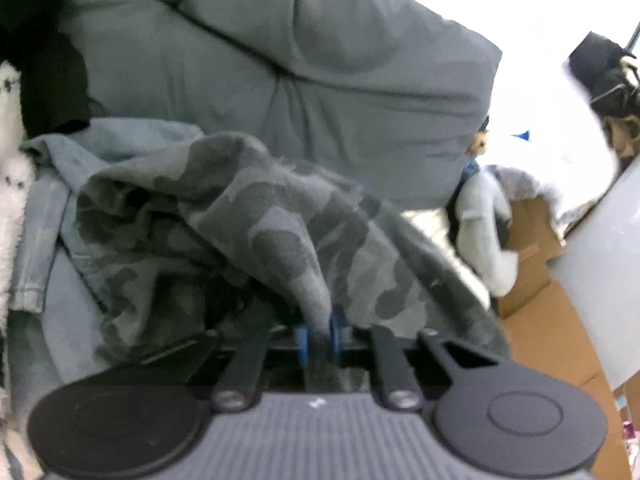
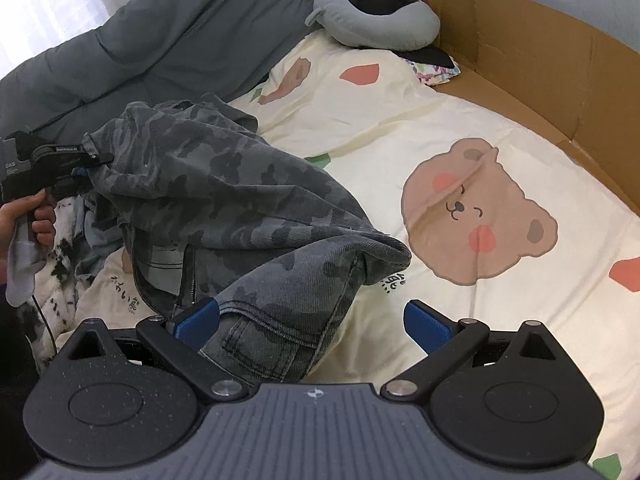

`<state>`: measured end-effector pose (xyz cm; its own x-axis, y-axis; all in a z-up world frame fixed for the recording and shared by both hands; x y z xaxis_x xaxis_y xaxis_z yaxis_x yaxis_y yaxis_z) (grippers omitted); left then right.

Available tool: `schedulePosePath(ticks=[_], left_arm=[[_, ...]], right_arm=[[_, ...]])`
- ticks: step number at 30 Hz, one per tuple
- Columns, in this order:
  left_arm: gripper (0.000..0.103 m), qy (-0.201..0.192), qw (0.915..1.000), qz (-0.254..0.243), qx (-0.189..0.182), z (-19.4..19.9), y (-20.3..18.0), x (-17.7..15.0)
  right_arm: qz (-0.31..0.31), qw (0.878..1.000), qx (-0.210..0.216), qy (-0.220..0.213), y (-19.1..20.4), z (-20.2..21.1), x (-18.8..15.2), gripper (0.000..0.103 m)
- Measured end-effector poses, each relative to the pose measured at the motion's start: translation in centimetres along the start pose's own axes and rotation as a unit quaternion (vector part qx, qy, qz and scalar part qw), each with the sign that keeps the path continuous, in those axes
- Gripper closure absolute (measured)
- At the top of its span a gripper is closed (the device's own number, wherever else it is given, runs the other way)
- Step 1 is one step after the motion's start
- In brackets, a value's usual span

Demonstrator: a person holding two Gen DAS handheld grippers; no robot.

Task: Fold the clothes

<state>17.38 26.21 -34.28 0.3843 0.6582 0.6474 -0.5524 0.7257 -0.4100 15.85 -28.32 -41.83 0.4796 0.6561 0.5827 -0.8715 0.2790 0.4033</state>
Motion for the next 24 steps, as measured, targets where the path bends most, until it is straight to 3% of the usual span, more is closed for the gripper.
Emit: schedulePosePath(ticks=[5, 14, 19, 24], left_arm=[[0.098, -0.017, 0.9983, -0.028, -0.047, 1.5, -3.5, 0.4], [0.098, 0.018, 0.9871, -0.079, -0.138, 2.4, -10.8, -1.7], [0.098, 0.049, 0.9728, -0.124, -0.19, 3.1, -14.8, -4.8], [0.098, 0.094, 0.9521, -0.162, -0.242, 3.7, -18.3, -7.9]], right_arm=[[0.0, 1.0, 0.0, 0.001, 0.1, -0.1, -0.2, 0.002], [0.007, 1.0, 0.006, -0.006, 0.7, -0.3, 0.5, 0.002], [0.013, 1.0, 0.01, -0.015, 1.2, -0.2, 1.1, 0.002], [0.023, 0.999, 0.02, -0.026, 2.0, -0.1, 1.8, 0.002]])
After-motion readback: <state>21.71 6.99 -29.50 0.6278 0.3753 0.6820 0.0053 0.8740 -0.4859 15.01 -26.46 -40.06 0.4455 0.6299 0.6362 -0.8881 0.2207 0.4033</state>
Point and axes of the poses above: each gripper's, at about its wrist camera, not at the fingertips, and z roughly against the way its jaws point, y to its left, x to its top, the point moved 5 cm from there along -z, roughly the way its jaws point, and after that the axes turned 10 degrees about x, right-handed, at the moved point
